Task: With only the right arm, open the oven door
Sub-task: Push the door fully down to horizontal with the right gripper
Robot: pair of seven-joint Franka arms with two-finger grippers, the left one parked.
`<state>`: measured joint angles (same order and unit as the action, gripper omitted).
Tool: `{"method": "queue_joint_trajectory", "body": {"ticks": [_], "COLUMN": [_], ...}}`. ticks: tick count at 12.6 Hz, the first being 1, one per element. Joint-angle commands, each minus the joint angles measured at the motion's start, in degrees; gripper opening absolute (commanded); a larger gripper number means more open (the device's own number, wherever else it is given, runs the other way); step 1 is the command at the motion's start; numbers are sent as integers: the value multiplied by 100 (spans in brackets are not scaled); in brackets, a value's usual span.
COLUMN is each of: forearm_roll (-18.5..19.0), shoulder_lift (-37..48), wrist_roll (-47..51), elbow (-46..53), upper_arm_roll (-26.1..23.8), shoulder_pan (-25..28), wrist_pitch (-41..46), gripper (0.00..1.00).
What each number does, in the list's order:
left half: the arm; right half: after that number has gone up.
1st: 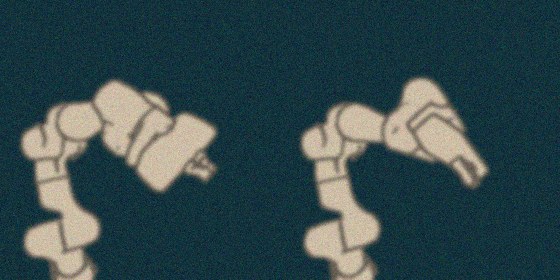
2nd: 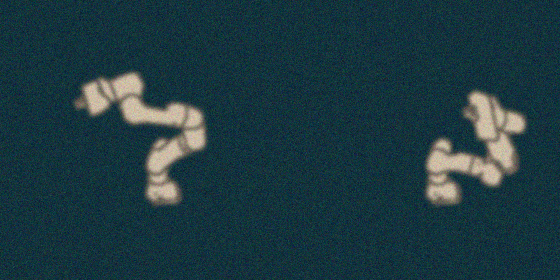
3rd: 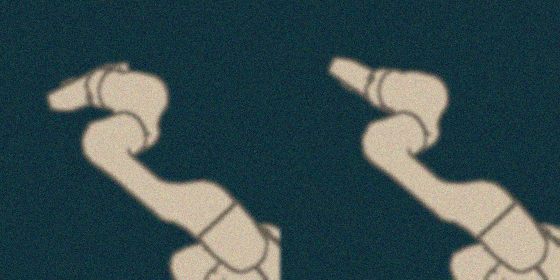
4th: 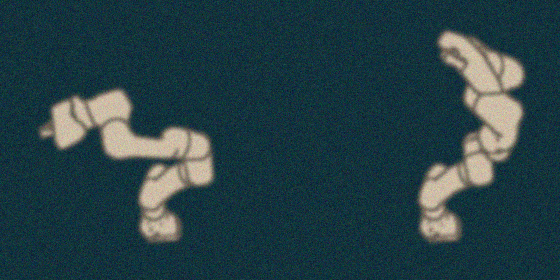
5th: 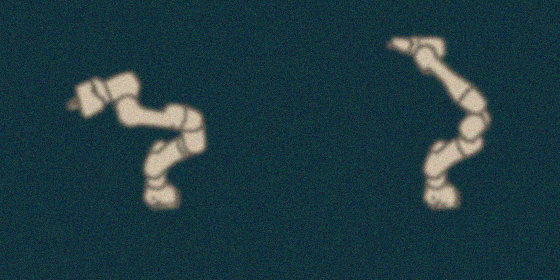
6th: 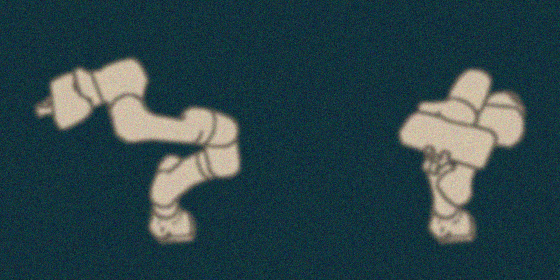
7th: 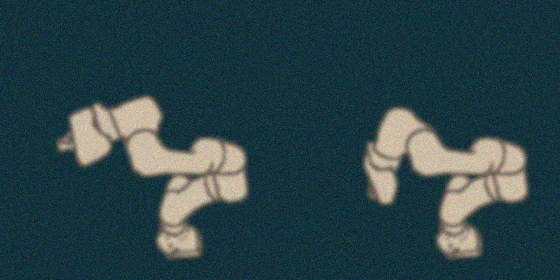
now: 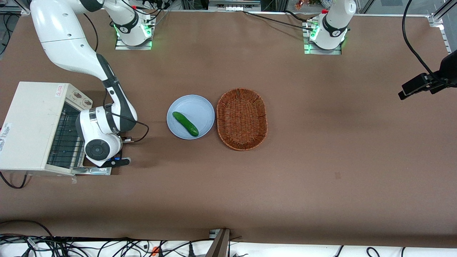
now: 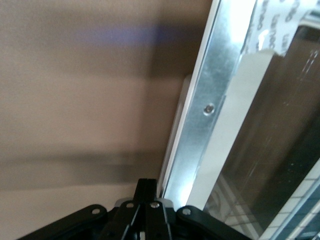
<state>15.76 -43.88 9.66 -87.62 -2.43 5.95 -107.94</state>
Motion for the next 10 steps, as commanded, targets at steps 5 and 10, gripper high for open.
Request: {"method": "queue_joint_trajectory", "body": {"ticks": [5, 10], "forearm_roll": [-967, -1294], "shoulder_lift": [55, 642], "wrist_roll": [71, 27], "elbow": [516, 737], "upper_arm_roll": [32, 76], "shoulder_pan": [125, 38], "wrist_pitch": [615, 810], "gripper": [0, 0]}}
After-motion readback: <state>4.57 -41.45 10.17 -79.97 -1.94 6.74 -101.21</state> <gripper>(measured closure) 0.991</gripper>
